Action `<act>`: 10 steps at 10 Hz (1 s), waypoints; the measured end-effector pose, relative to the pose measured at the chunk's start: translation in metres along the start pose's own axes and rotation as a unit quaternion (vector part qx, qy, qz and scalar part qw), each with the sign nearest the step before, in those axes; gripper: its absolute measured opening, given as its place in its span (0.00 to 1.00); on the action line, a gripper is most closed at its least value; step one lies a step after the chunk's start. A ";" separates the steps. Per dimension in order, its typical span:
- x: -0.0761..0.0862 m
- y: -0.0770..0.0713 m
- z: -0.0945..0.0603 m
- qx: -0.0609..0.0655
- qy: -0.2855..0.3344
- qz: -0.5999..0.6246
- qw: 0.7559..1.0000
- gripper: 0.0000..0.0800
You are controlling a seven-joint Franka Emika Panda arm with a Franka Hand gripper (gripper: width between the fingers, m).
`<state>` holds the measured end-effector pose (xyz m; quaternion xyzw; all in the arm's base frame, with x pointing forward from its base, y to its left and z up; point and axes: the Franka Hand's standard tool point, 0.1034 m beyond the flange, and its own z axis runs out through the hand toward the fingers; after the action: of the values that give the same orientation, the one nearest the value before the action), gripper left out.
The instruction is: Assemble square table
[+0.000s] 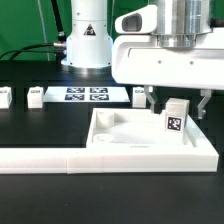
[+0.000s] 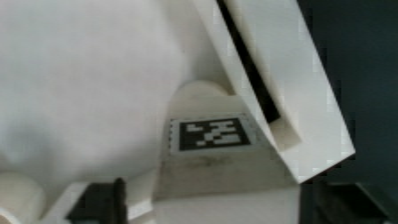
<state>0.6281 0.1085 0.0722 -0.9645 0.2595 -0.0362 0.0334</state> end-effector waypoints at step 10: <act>-0.022 -0.003 -0.022 -0.006 -0.056 -0.195 0.979 0.81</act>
Offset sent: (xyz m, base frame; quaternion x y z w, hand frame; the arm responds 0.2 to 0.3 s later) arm -0.0180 0.0119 0.0193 -0.0026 -0.0492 -0.1661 0.9849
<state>0.6092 0.1211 0.0934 -0.9973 0.0639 0.0139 0.0345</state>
